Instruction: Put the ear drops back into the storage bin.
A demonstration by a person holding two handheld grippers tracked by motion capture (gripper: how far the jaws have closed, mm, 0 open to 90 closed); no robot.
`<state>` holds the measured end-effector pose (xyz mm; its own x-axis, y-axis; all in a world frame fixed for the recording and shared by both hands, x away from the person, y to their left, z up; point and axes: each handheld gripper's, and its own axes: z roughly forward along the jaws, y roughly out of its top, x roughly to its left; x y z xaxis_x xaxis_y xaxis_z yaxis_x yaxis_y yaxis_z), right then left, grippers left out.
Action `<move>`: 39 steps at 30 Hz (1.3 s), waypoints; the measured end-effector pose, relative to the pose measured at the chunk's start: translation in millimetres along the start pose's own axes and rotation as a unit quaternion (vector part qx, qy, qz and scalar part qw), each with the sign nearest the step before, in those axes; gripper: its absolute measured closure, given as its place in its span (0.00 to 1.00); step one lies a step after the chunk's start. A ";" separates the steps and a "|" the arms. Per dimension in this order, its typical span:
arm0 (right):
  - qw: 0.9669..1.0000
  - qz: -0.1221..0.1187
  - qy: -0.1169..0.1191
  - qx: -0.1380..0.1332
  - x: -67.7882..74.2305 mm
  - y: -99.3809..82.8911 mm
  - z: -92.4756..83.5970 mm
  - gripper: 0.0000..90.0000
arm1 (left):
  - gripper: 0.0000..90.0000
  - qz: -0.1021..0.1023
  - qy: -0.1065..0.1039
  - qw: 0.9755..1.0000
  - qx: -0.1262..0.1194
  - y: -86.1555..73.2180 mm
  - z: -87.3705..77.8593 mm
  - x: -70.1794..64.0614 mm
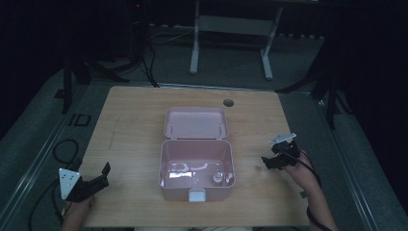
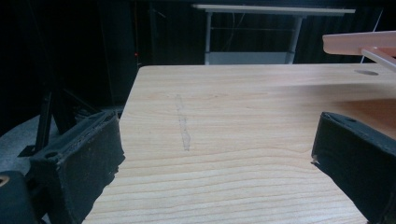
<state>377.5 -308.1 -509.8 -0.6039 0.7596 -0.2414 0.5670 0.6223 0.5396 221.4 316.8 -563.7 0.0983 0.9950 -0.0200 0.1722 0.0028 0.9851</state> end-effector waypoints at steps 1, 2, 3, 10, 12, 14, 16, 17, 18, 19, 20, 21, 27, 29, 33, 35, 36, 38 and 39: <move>0.999 0.029 -0.011 -0.021 -1.9 -4.8 0.1 0.15 | 0.02 0.000 0.000 1.000 0.000 0.0 0.0 0.0; 0.999 0.041 -0.019 -0.030 -1.9 -7.4 0.5 0.15 | 0.02 0.000 0.000 1.000 0.000 0.0 0.0 0.0; 0.998 0.051 -0.021 -0.034 -2.2 -10.0 1.6 0.14 | 0.02 0.000 0.000 1.000 0.000 0.0 0.0 0.0; 0.990 0.095 -0.031 -0.098 0.8 -23.0 3.9 0.13 | 0.02 -0.001 0.001 1.000 0.000 -0.1 -0.1 -0.1; 0.986 0.105 -0.033 -0.124 3.1 -28.6 5.1 0.14 | 0.02 -0.002 0.001 1.000 -0.001 -0.1 -0.2 0.1; 0.984 0.114 -0.035 -0.135 4.8 -31.7 5.7 0.14 | 0.02 -0.001 0.001 1.000 -0.001 -0.1 -0.3 0.0; 0.982 0.119 -0.036 -0.144 5.5 -33.5 6.0 0.14 | 0.02 -0.001 0.001 1.000 -0.001 -0.1 -0.2 -0.1; 0.977 0.132 -0.041 -0.160 6.1 -37.2 6.7 0.14 | 0.02 -0.002 0.001 1.000 -0.001 -0.1 -0.2 0.0; 0.974 0.140 -0.038 -0.172 6.4 -39.2 7.3 0.14 | 0.02 -0.002 0.001 1.000 -0.001 -0.1 -0.2 0.0; 0.974 0.140 -0.038 -0.172 6.4 -39.2 7.3 0.14 | 0.02 -0.003 0.001 1.000 -0.001 0.0 0.0 0.0; 0.971 0.144 -0.047 -0.183 7.5 -42.6 9.3 0.14 | 0.02 -0.004 0.001 1.000 0.000 0.0 0.1 0.3; 0.971 0.145 -0.049 -0.186 7.6 -44.2 10.3 0.14 | 0.02 -0.004 0.001 1.000 0.000 0.0 0.1 0.3; 0.961 0.159 -0.046 -0.223 8.6 -50.0 8.6 0.15 | 0.02 -0.004 0.000 1.000 0.000 0.0 0.1 0.6; 0.953 0.172 -0.052 -0.244 8.4 -53.9 7.2 0.15 | 0.02 -0.004 0.000 1.000 -0.001 0.0 0.0 0.4; 0.945 0.183 -0.063 -0.265 9.0 -59.0 6.1 0.15 | 0.02 -0.004 -0.001 1.000 0.000 0.0 0.0 0.6; 0.944 0.183 -0.062 -0.268 8.9 -59.7 5.8 0.15 | 0.02 -0.004 -0.002 1.000 -0.001 0.0 0.0 0.6; 0.943 0.183 -0.060 -0.273 8.8 -61.0 5.4 0.15 | 0.02 -0.004 -0.003 1.000 -0.001 0.0 0.1 0.6; 0.942 0.184 -0.056 -0.275 8.3 -61.6 5.4 0.15 | 0.02 -0.003 -0.003 1.000 -0.001 -0.1 -0.1 0.5; 0.942 0.184 -0.056 -0.275 8.3 -61.6 5.4 0.15 | 0.02 -0.003 -0.003 1.000 -0.001 -0.1 -0.1 0.5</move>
<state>340.6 -339.1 -549.4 -0.3426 0.9392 -0.0241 0.3321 0.1451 0.9320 221.4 317.4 -563.8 0.1036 0.9943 -0.0263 0.1710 0.0082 0.9852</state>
